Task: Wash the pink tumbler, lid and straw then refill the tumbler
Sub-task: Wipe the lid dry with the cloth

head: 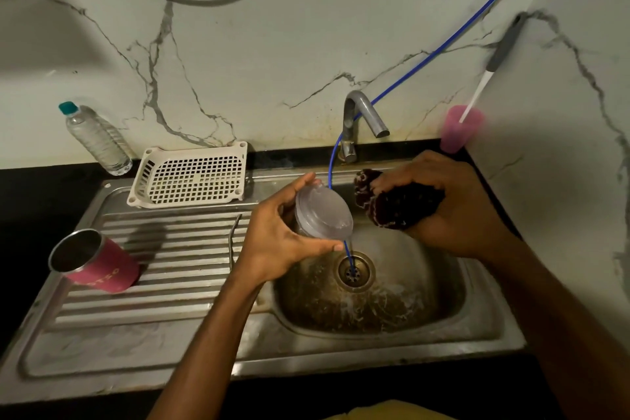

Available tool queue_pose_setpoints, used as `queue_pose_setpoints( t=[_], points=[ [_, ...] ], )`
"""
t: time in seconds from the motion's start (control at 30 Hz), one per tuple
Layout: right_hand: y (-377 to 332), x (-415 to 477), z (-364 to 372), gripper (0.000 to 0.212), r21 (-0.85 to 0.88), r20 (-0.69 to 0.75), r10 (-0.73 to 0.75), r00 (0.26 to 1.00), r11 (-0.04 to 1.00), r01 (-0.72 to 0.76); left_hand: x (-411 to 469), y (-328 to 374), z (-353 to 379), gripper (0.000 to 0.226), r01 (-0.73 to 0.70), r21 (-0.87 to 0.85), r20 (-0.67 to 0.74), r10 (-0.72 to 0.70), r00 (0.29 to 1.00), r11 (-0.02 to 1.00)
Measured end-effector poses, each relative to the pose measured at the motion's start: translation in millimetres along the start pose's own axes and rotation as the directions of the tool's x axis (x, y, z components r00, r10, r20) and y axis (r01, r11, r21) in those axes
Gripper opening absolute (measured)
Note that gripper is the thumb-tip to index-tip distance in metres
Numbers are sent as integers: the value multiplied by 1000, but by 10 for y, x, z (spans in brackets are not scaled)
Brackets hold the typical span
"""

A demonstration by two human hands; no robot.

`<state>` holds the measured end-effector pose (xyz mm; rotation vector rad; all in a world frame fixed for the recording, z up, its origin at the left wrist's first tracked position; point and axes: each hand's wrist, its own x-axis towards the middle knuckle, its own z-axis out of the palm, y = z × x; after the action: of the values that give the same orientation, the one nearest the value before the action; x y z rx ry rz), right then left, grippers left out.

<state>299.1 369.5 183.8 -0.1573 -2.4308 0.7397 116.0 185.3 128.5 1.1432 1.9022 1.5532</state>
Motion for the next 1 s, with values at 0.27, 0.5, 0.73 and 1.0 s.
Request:
queue_pose_setpoints(
  t=[0.27, 0.5, 0.73, 1.0],
  points=[
    [-156, 61, 339, 51, -210, 133, -146, 980, 962, 172, -2, 52, 30, 105, -69, -4, 32, 69, 997, 998],
    [-150, -6, 268, 49, -104, 165, -155, 974, 979, 173, -65, 5, 43, 106, -53, 19, 32, 52, 998, 998],
    [-271, 116, 337, 34, -213, -20, -30, 999, 977, 25, -21, 43, 54, 106, -122, 60, 23, 121, 992, 991],
    [-200, -36, 361, 39, -180, 55, 118, 992, 978, -106, -85, -104, 116, 103, -49, -13, -87, 48, 995, 999]
  ],
)
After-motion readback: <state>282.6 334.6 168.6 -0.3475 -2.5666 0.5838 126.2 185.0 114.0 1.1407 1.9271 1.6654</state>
